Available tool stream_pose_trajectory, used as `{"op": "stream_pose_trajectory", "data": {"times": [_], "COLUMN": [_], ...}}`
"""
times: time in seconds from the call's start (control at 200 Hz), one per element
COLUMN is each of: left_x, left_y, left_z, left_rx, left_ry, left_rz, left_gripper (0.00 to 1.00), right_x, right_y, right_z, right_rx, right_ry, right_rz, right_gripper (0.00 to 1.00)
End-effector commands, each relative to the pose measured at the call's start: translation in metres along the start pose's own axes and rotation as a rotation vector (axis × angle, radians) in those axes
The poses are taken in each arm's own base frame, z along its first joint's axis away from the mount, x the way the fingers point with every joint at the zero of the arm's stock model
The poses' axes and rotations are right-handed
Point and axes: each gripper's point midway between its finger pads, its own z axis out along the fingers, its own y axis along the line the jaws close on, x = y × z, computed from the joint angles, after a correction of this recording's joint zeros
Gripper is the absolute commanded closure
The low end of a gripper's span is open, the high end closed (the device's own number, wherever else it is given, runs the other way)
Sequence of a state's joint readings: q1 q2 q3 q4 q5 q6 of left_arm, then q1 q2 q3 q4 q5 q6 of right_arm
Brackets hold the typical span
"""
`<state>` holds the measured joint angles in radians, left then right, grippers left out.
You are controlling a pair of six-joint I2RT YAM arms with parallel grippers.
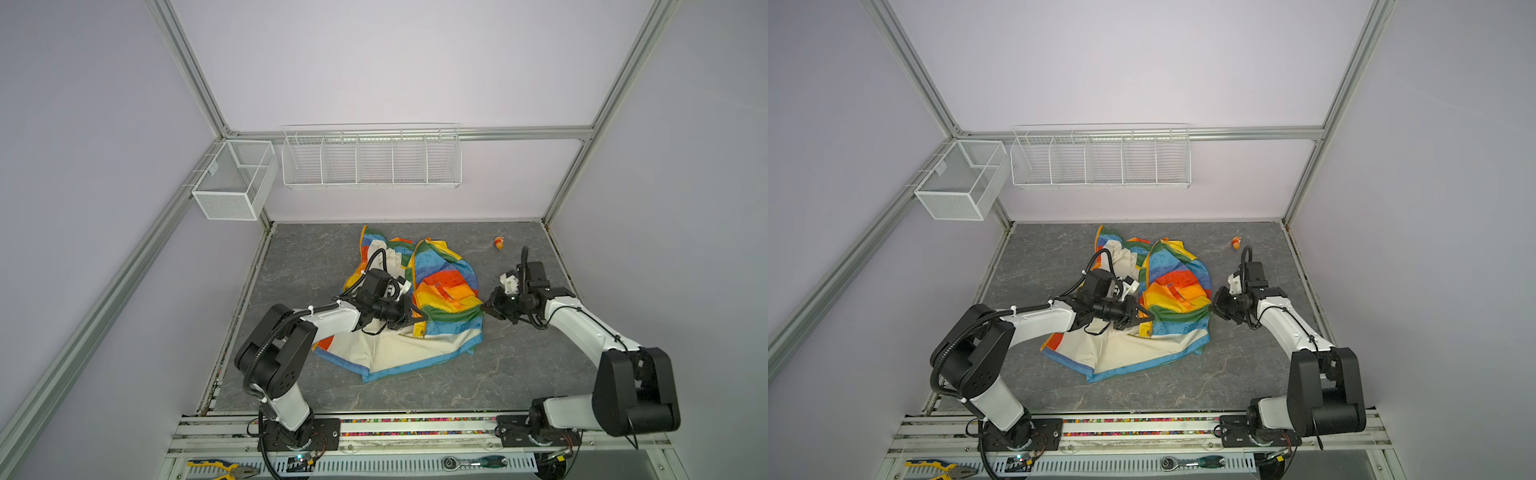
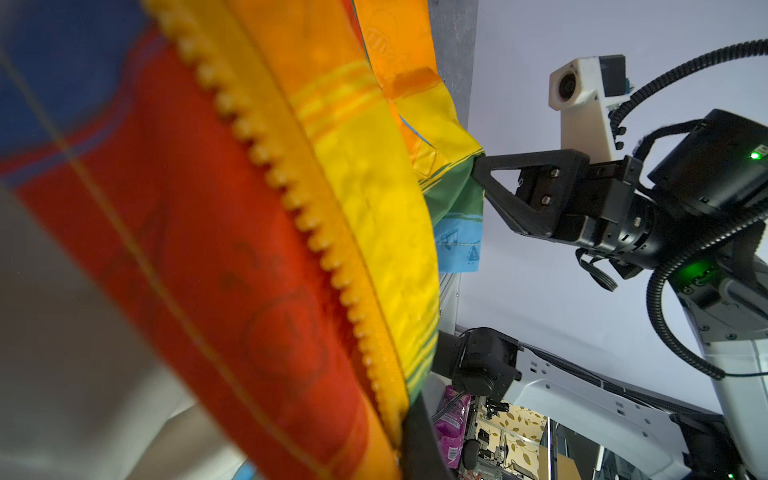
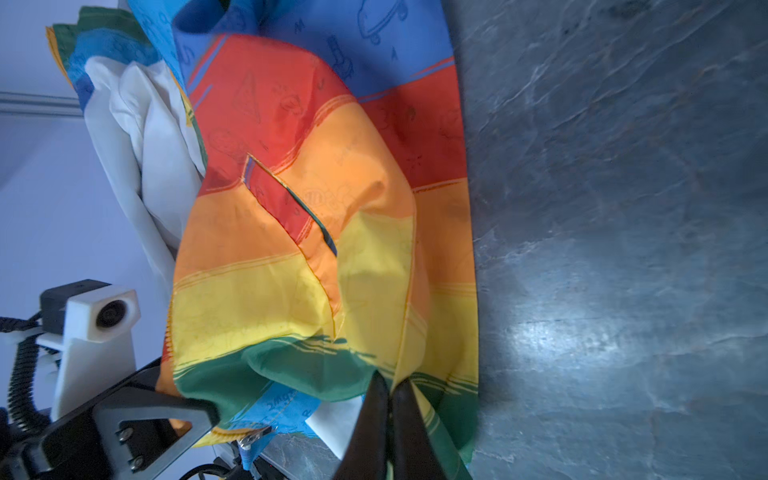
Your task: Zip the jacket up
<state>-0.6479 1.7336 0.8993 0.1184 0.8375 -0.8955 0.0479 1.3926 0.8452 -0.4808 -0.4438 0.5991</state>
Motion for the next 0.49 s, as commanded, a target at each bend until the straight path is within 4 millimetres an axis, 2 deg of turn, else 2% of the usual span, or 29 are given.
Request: {"op": "stream_pose_trajectory", "data": {"times": [0.0, 0.18, 0.385, 0.49], "left_x": [-0.017, -0.034, -0.043, -0.044], "left_y": [0.0, 0.012, 0.03, 0.044], "left_z": [0.009, 0.025, 0.034, 0.034], "left_rx": [0.001, -0.018, -0.084, -0.163], "left_ry": [-0.01, -0.014, -0.012, -0.009], "left_rz": [0.04, 0.042, 0.058, 0.072], "left_gripper": [1.0, 1.0, 1.0, 0.86], "right_x": [-0.004, -0.015, -0.026, -0.031], "right_y": [-0.011, -0.036, -0.05, -0.05], "right_z": [0.003, 0.01, 0.011, 0.014], "right_rx": [-0.048, -0.029, 0.043, 0.045], "right_ry": [0.034, 0.033, 0.006, 0.009], "right_rz": [0.042, 0.1, 0.093, 0.094], "right_gripper": [0.93, 0.93, 0.93, 0.93]}}
